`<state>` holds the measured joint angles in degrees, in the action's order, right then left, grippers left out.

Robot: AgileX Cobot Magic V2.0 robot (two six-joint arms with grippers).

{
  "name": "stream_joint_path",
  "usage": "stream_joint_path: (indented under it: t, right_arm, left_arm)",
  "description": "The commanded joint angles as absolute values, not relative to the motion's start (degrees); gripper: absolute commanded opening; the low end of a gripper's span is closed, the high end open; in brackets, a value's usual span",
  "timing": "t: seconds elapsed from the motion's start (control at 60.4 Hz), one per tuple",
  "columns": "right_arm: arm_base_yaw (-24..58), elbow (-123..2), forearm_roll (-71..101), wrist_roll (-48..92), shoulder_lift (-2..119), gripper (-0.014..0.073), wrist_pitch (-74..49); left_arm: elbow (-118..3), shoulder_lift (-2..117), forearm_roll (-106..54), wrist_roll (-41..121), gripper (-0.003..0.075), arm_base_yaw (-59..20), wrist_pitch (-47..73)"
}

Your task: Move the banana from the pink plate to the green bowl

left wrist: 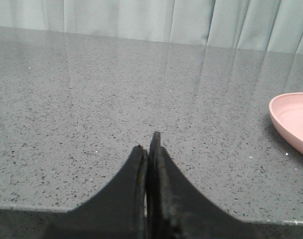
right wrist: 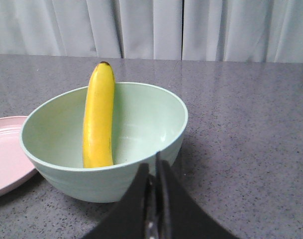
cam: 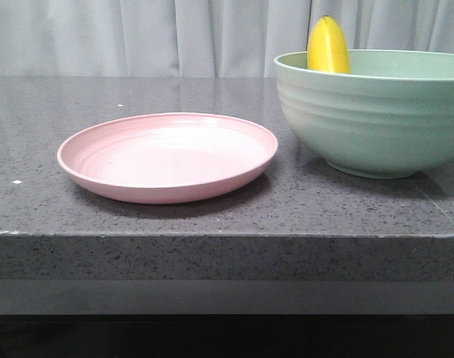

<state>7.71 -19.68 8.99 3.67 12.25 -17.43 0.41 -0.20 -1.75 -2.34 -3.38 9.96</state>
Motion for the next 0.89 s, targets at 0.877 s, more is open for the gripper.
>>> stream_joint_path:
  t: [0.877]
  right_arm:
    - [3.2,-8.0,9.0,1.7,4.5,-0.0057,-5.9]
  left_arm:
    - [0.6,-1.3,-2.2,-2.5,-0.0020,-3.3,4.7]
